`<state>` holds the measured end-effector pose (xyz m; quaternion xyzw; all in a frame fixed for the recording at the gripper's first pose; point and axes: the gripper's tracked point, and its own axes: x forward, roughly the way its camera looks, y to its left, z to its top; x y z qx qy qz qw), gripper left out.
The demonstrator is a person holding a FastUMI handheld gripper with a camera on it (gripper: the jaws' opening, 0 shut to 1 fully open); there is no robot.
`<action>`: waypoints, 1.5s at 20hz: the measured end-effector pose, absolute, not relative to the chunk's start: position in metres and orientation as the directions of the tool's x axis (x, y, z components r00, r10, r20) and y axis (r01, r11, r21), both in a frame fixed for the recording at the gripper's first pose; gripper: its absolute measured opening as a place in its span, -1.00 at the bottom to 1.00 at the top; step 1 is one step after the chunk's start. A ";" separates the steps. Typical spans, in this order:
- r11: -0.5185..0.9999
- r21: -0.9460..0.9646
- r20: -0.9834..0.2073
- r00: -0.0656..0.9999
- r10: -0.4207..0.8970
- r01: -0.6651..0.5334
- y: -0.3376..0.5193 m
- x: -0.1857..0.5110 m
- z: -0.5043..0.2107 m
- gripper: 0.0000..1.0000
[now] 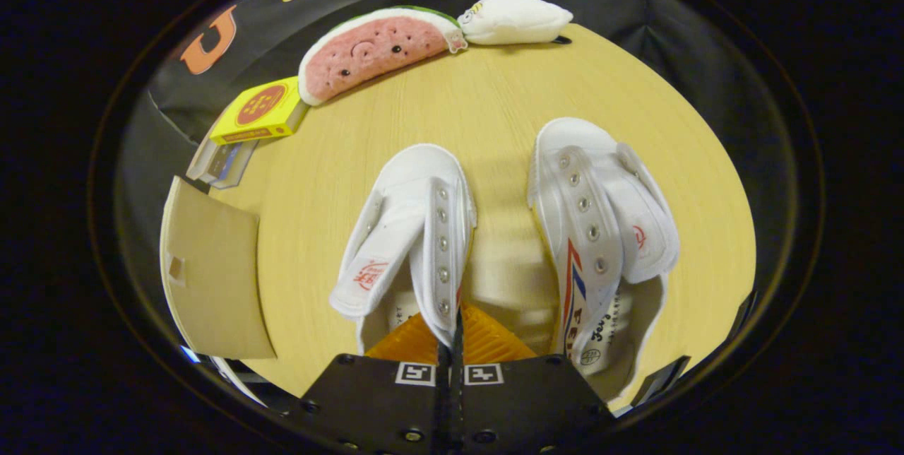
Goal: Open the storage box then place both shoes into the box .Put the left shoe in first, then the right shoe, with the right side of both shoes facing outward in a uniform manner.
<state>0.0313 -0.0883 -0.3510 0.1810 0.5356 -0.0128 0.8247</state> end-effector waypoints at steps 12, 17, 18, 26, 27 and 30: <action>0.834 0.487 -0.817 0.474 0.329 0.260 -0.027 0.014 -0.275 -1.00; 0.801 0.550 -0.756 0.547 0.359 0.236 0.024 0.005 -0.209 -1.00; 0.800 0.557 -0.741 0.566 0.360 0.221 0.036 0.005 -0.193 -1.00; 0.804 0.589 -0.650 0.639 0.412 0.082 0.180 0.013 -0.110 -1.00; 0.806 0.587 -0.649 0.637 0.416 0.072 0.196 0.014 -0.110 -1.00; 0.822 0.568 -0.659 0.623 0.422 0.045 0.247 0.014 -0.119 -1.00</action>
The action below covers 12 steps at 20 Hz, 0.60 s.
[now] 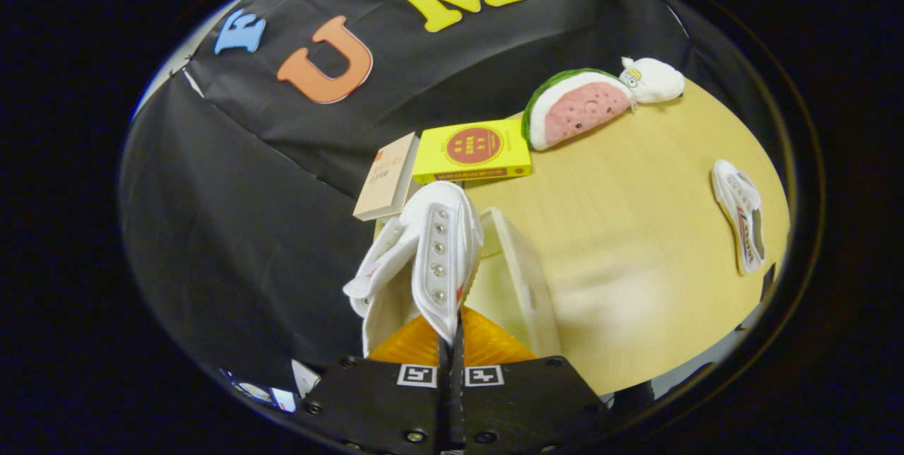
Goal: Open the storage box then place both shoes into the box .Put the left shoe in first, then the right shoe, with the right side of both shoes facing outward in a uniform manner.
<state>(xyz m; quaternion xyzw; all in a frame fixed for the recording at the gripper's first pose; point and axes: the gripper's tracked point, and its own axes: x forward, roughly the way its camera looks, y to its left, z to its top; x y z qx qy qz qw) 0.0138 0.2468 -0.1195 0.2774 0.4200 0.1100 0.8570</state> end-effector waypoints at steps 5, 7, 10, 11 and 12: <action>0.828 0.558 -0.687 0.590 0.424 0.054 0.298 0.009 -0.145 -1.00; 0.829 0.555 -0.698 0.583 0.416 0.072 0.307 0.011 -0.154 -1.00; 0.847 0.524 -0.719 0.581 0.381 0.092 0.309 0.012 -0.171 -1.00; 0.852 0.514 -0.723 0.582 0.371 0.095 0.310 0.012 -0.177 -1.00; 0.858 0.505 -0.727 0.583 0.362 0.098 0.311 0.014 -0.182 -1.00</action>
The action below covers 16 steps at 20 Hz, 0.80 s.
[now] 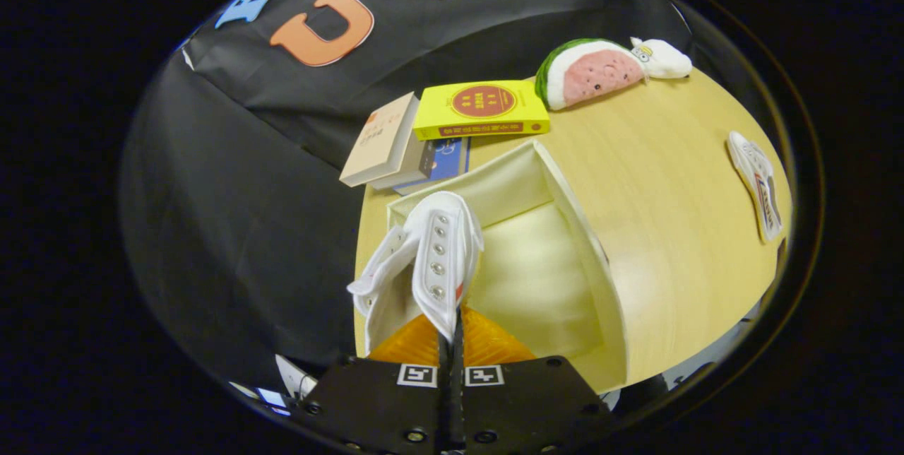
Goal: Open the storage box then place both shoes into the box .Put the left shoe in first, then the right shoe, with the right side of both shoes facing outward in a uniform manner.
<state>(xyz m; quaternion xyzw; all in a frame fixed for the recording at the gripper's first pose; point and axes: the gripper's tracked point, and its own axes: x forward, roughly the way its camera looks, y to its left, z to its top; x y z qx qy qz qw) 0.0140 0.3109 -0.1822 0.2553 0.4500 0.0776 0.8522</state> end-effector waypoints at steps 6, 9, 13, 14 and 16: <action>0.872 0.476 -0.745 0.579 0.333 0.112 0.316 0.021 -0.208 -1.00; 0.883 0.450 -0.767 0.562 0.309 0.129 0.312 0.020 -0.224 -1.00; 0.887 0.445 -0.783 0.535 0.317 0.125 0.319 0.017 -0.234 -1.00; 0.877 0.468 -0.768 0.540 0.344 0.108 0.324 0.017 -0.229 -0.99; 0.872 0.482 -0.751 0.552 0.364 0.081 0.329 0.023 -0.219 -0.64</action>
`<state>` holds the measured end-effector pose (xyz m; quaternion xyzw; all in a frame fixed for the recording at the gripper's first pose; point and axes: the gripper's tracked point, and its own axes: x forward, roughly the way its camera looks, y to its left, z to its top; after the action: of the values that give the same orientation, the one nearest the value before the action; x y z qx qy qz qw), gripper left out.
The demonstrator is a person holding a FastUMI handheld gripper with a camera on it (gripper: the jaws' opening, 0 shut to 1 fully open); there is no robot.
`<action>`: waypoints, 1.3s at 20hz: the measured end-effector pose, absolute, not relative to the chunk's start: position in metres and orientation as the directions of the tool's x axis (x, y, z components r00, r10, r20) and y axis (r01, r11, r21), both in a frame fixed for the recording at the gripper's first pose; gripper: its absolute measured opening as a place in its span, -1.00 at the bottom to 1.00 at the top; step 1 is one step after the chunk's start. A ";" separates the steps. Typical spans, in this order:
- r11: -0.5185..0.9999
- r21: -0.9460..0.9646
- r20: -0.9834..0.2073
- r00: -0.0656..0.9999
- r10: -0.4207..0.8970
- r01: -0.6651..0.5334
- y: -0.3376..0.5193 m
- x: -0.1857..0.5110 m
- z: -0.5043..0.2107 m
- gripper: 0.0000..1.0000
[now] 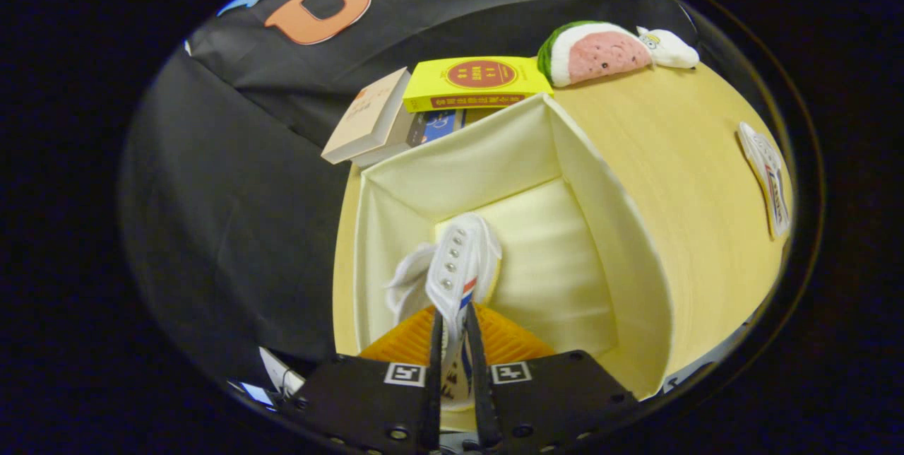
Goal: Open the storage box then place both shoes into the box .Put the left shoe in first, then the right shoe, with the right side of both shoes facing outward in a uniform manner.
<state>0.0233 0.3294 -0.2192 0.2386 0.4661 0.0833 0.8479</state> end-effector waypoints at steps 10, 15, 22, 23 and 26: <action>0.922 0.374 -0.586 0.744 0.321 -0.102 0.277 0.017 -0.125 0.82; 0.958 0.264 -0.475 0.850 0.229 -0.110 0.185 -0.005 -0.085 0.92; 0.985 0.171 -0.408 0.909 0.083 -0.014 0.020 -0.034 -0.083 0.92; 0.988 0.157 -0.413 0.909 0.063 0.003 -0.004 -0.038 -0.090 0.92; 0.990 0.131 -0.442 0.897 0.011 0.052 -0.074 -0.052 -0.114 0.92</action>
<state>-0.0521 -0.0739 -0.1139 0.0698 0.2266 -0.0105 0.9714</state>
